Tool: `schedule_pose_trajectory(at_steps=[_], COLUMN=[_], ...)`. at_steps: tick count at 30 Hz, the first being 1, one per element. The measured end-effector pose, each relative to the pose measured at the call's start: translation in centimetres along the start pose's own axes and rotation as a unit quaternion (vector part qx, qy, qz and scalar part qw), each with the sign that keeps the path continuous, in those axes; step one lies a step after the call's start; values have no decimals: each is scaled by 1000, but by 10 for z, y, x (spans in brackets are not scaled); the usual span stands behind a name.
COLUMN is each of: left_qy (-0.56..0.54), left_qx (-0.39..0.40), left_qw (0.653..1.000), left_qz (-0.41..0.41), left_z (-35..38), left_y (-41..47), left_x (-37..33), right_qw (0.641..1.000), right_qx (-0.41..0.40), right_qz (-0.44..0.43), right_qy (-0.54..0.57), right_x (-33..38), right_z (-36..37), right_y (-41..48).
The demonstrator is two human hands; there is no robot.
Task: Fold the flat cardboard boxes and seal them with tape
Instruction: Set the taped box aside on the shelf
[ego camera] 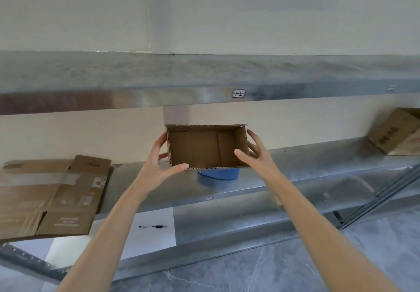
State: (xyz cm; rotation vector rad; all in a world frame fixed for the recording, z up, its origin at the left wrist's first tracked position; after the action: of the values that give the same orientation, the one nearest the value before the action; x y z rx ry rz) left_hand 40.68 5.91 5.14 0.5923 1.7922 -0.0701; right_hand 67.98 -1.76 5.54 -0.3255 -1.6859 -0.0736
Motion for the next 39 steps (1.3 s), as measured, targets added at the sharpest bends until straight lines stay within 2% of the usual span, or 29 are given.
schedule_pose_trajectory(at_steps=[6,10,22,29,34,39], left_qy=[2,3,-6,-40,-51,-54], left_qx=[61,94,87,99,104,104], left_qw=[998,995,994,993,991,992], left_qz=[14,24,64,51,61,37], left_z=[108,189,366,455,520,573], left_y=[24,35,80,127,171,213], left_x=[-27,-46,-95,-85,-77,-67], right_qw=[998,998,988,984,981,979], right_qx=[15,-42,-143,-163,-172,-165], right_qz=[4,-12,-10,11,34,57], right_qy=[-64,-55,-56,-76,-83,-104], right_x=[-20,-34,-68,-96,-113,-118], right_z=[-112,-197,-379,-456,-514,-570], right_y=[-31,-53,-87,-60,-21,24])
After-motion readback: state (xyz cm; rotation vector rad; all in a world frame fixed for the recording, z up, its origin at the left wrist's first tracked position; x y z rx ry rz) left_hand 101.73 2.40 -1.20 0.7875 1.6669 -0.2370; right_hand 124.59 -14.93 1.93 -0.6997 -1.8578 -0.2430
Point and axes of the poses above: each hand's wrist, its own y-axis towards the middle knuckle, its own z-axis out of the palm, x = y × z, the point moved 8 cm from there along y, towards the middle knuckle, and after that the axes turned 7 degrees about z, right-handed, at the moved point
